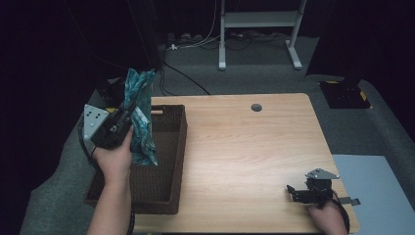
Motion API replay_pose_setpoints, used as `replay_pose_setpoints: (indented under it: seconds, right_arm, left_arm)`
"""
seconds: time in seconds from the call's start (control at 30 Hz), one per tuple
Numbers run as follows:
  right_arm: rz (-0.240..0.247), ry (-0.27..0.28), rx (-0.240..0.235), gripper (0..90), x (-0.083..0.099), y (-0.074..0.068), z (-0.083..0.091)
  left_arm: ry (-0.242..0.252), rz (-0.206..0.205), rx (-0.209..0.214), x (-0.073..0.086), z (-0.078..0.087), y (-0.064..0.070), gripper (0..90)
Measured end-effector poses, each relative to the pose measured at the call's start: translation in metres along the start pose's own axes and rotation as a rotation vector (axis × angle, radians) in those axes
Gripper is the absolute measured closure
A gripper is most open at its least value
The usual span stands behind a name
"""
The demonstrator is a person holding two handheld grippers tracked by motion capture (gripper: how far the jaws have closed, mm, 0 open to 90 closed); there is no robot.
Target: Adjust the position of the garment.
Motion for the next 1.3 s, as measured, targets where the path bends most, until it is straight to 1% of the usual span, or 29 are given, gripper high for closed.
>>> replay_pose_setpoints:
  seconds: [0.2,0.3,0.53,0.83,1.0,1.07,1.17,1.3]
  right_arm:
    - [0.000,0.000,0.000,0.0,0.000,0.000,0.000]
    - [0.000,0.000,0.000,0.0,0.000,0.000,0.000]
    - [-0.002,0.000,0.003,0.0,0.000,0.000,0.000]
    - [-0.003,0.000,0.004,0.0,0.000,0.000,0.000]
    - [-0.003,0.000,0.004,0.0,0.000,0.000,0.000]
    - [-0.003,0.000,0.004,0.0,0.000,0.000,0.000]
    - [-0.003,0.000,0.004,0.0,0.000,0.000,0.000]
    - [-0.003,0.000,0.004,0.0,0.000,0.000,0.000]
  left_arm:
    - [-0.004,-0.002,-0.013,0.000,0.003,-0.009,83.3]
    - [-0.007,0.004,-0.018,0.001,0.005,-0.015,83.3]
    - [-0.030,0.006,-0.029,0.008,0.007,-0.026,83.3]
    - [-0.062,0.011,-0.033,0.023,0.007,-0.034,83.3]
    - [-0.090,0.019,-0.026,0.033,0.005,-0.039,83.3]
    - [-0.105,0.037,-0.018,0.038,0.004,-0.041,83.3]
    - [-0.127,0.049,-0.016,0.047,0.002,-0.046,83.3]
    - [-0.149,0.052,-0.019,0.056,0.001,-0.050,83.3]
Point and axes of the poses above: each handheld gripper's, and its own axes: z roughly backward along the jaws, x roughly out of its underside, y roughly to its right, the point moved 10 cm from there along -z, roughly forward along the jaws, and after that the axes turned 2 degrees about -y, right-handed, at the moved point
